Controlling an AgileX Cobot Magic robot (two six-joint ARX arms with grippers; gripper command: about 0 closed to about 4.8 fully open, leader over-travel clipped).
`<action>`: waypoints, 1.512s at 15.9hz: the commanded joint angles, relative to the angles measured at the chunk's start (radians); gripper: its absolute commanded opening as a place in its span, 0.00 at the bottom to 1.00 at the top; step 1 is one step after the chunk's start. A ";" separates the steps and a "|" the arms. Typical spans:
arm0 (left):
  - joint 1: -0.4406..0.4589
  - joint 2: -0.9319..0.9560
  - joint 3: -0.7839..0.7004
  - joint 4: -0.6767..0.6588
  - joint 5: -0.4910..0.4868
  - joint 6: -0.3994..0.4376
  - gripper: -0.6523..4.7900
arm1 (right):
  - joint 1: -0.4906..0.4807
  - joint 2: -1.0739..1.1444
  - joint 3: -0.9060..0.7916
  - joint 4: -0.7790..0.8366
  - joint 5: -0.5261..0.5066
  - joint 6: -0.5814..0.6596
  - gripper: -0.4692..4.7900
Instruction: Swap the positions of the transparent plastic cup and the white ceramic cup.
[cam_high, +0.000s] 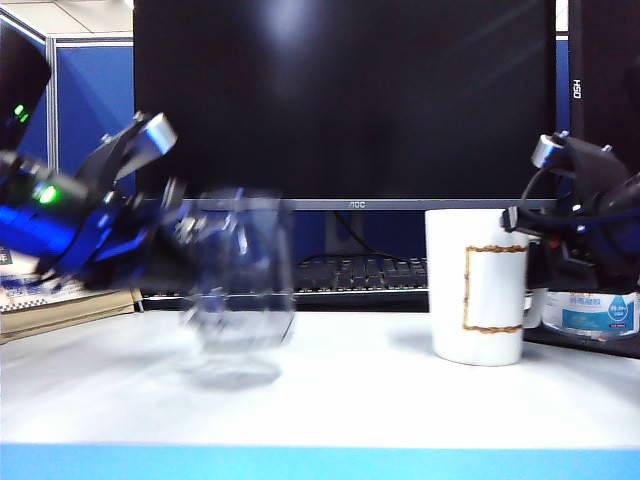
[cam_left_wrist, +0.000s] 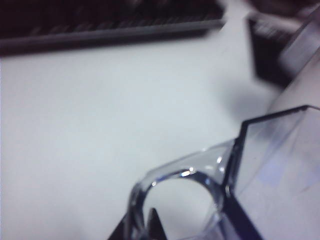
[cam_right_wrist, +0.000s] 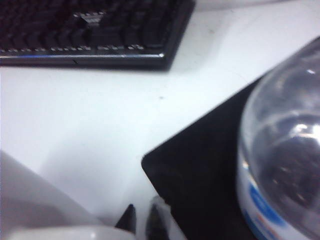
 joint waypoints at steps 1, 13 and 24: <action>-0.014 -0.003 0.080 -0.040 0.053 -0.014 0.11 | 0.000 -0.105 0.008 0.035 -0.003 0.013 0.08; -0.206 0.191 0.422 -0.187 0.082 0.011 0.11 | -0.002 -0.451 0.547 -0.704 0.088 -0.251 0.08; -0.340 0.443 0.721 -0.303 0.097 0.067 0.11 | 0.000 -0.454 0.706 -0.828 0.084 -0.254 0.08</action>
